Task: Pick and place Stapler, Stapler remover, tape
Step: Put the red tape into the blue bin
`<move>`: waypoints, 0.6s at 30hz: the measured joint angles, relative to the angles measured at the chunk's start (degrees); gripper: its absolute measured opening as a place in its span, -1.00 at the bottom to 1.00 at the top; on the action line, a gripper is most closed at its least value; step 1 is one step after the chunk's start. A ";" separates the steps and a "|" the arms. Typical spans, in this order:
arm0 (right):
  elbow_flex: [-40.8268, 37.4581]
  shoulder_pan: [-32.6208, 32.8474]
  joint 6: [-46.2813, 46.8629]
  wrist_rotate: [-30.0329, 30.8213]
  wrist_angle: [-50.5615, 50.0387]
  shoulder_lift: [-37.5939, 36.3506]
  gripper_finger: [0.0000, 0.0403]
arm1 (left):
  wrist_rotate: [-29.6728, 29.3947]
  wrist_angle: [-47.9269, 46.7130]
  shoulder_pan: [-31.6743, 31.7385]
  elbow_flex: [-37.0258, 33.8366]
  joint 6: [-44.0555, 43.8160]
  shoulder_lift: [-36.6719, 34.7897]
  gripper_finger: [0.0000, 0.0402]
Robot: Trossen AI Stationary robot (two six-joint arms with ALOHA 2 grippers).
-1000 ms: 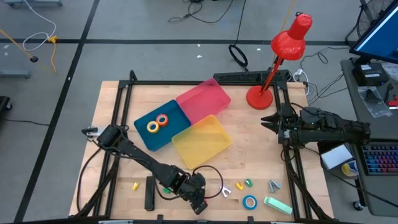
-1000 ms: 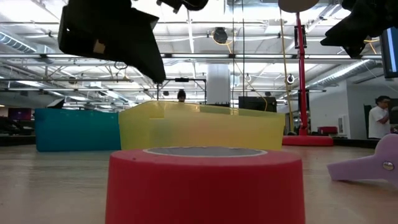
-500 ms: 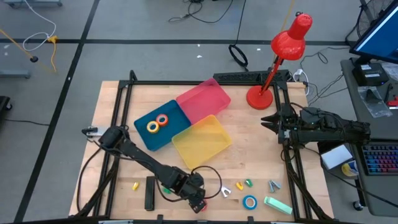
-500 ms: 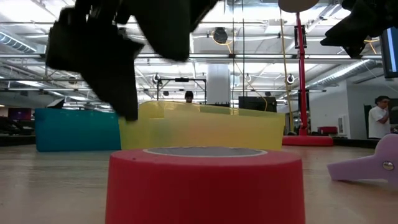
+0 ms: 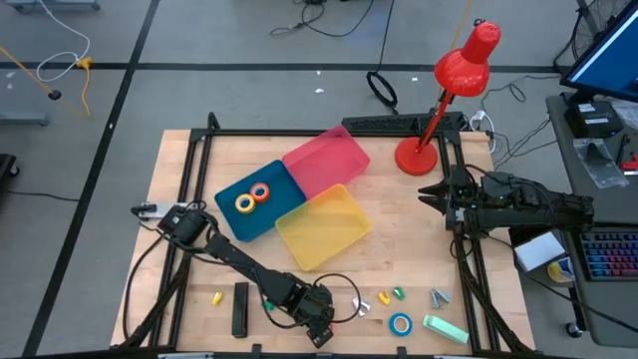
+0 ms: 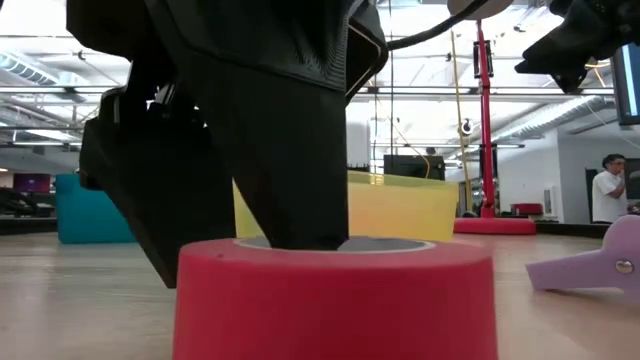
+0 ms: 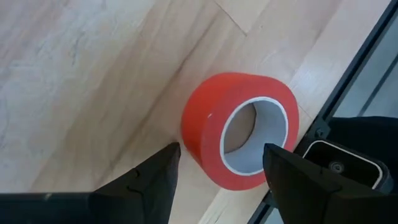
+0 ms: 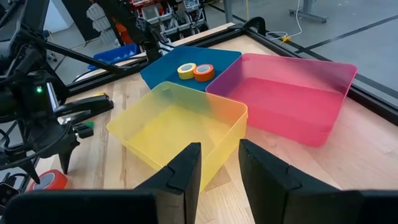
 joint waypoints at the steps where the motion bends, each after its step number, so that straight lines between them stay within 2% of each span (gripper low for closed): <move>1: 0.00 -0.01 0.00 0.00 0.00 0.00 -0.50 | 0.03 -0.05 0.09 0.00 0.00 0.00 0.17; 12: 0.00 -0.02 0.04 0.01 -0.43 0.00 -0.50 | -0.15 -1.33 0.84 0.09 -3.02 0.02 0.17; 18: 0.00 0.00 0.04 0.02 -1.67 0.00 -0.50 | -0.45 -6.15 0.82 0.23 -5.65 0.01 0.16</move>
